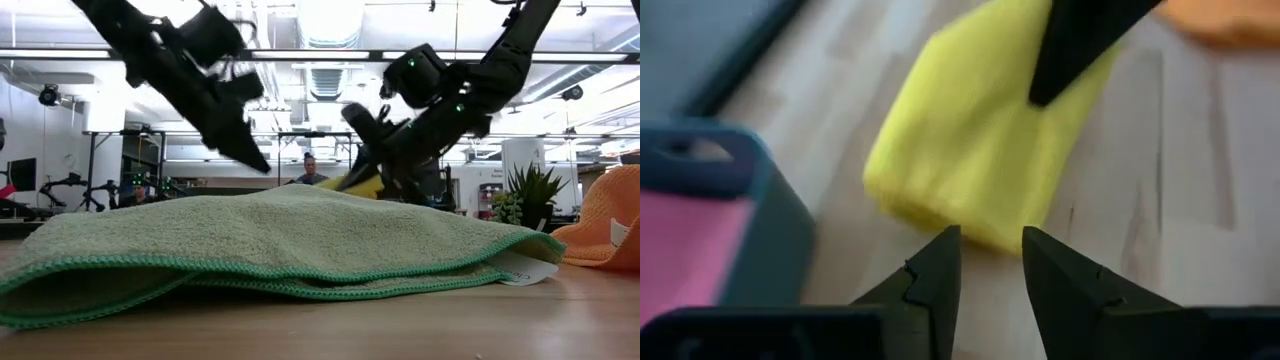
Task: Fold microfiber towels
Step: Put the yellow microfiber towel into the green bin
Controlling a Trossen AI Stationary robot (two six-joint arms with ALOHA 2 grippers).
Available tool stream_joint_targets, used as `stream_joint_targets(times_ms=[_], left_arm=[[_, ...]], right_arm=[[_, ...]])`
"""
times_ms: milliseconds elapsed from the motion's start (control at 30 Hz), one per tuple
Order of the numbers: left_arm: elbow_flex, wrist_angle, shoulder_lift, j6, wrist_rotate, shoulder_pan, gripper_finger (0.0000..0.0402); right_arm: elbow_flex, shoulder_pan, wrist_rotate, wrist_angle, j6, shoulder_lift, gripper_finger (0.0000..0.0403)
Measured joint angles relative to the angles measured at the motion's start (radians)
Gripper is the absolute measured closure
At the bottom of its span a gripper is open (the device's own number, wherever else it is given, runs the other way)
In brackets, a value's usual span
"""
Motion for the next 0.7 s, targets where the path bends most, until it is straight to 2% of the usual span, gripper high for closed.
stream_joint_targets(times_ms=[200, 367, 500, 700], left_arm=[[-0.048, 0.003, -0.186, 0.07, -0.01, 0.002, 0.0307], [-0.054, -0.005, -0.301, 0.113, -0.025, 0.002, 0.0307], [-0.054, 0.0, -0.364, 0.16, -0.043, 0.001, 0.0307], [-0.053, 0.018, -0.434, 0.231, -0.154, 0.002, 0.0307]], right_arm=[[0.073, -0.068, -0.172, -0.025, -0.018, -0.012, 0.0344], [0.194, -0.113, -0.273, -0.126, -0.071, -0.012, 0.0344], [0.324, -0.148, -0.296, -0.281, -0.144, -0.012, 0.0344], [0.524, -0.189, -0.3, -0.414, -0.241, 0.038, 0.0344]])
